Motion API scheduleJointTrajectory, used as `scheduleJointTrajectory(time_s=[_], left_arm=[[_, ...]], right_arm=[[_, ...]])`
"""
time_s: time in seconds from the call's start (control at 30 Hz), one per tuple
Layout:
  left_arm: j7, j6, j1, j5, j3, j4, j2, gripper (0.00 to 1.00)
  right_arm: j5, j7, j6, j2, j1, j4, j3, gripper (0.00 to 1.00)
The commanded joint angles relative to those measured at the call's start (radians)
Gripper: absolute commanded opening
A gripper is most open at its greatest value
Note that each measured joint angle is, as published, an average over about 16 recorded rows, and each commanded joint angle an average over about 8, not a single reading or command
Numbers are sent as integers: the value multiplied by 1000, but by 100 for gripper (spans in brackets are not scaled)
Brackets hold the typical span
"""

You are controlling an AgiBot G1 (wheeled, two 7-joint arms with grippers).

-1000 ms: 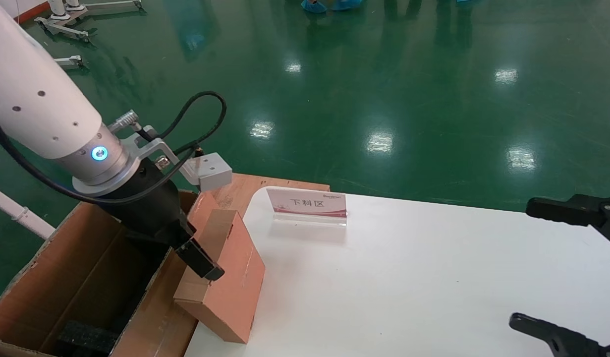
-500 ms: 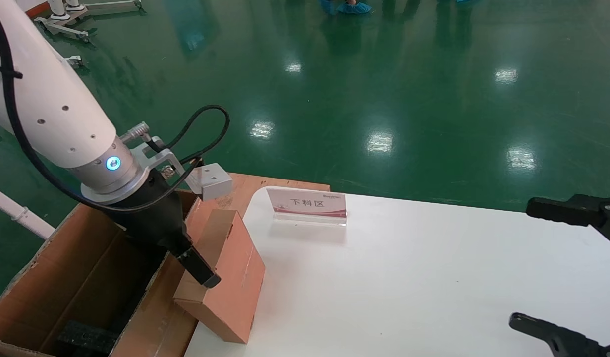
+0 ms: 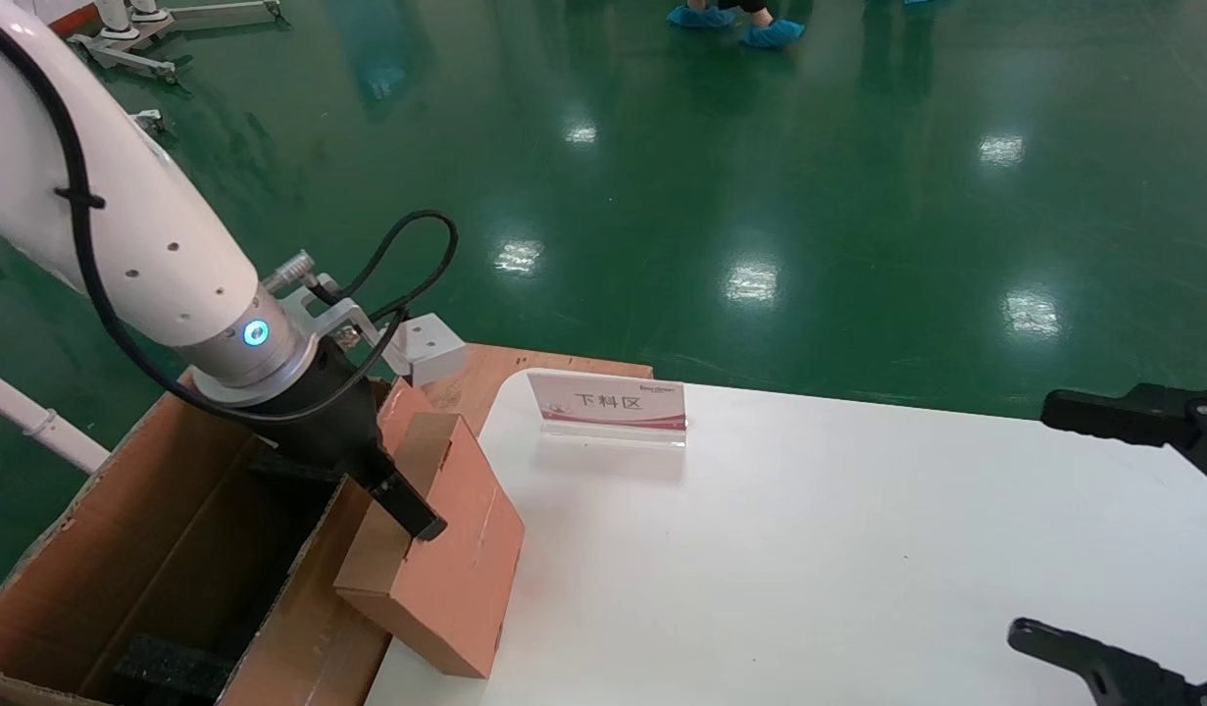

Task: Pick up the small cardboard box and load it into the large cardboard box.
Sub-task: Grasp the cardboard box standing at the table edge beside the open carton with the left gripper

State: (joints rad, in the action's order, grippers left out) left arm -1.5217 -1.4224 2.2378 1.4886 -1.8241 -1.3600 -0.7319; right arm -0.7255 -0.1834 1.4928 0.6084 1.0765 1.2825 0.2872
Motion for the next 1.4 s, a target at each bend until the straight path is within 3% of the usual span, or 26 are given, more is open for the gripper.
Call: scheduleJointTrajectory(time_s=[0.03, 0.93, 0.97, 1.0, 1.2, 1.23, 1.27, 1.4], left_arm=[[-6, 10, -6, 15, -5, 0, 0, 100], [33, 1, -16, -78, 13, 0, 42, 100], [33, 2, -17, -78, 13, 0, 42, 100], [33, 1, -17, -77, 13, 0, 41, 94], [31, 0, -16, -72, 12, 0, 39, 19], [31, 0, -16, -71, 11, 0, 39, 6], [31, -1, -16, -71, 11, 0, 38, 0], [30, -2, -15, -69, 10, 0, 37, 0]], right_arm=[[0, 0, 0, 0, 0, 0, 0, 100], [1, 1, -1, -1, 0, 0, 1, 100], [1, 1, -1, -1, 0, 0, 1, 92], [1, 1, -1, -1, 0, 0, 1, 79], [1, 1, -1, -1, 0, 0, 1, 4], [1, 1, -1, -1, 0, 0, 1, 0], [1, 1, -1, -1, 0, 0, 1, 0], [1, 1, -1, -1, 0, 0, 1, 0]])
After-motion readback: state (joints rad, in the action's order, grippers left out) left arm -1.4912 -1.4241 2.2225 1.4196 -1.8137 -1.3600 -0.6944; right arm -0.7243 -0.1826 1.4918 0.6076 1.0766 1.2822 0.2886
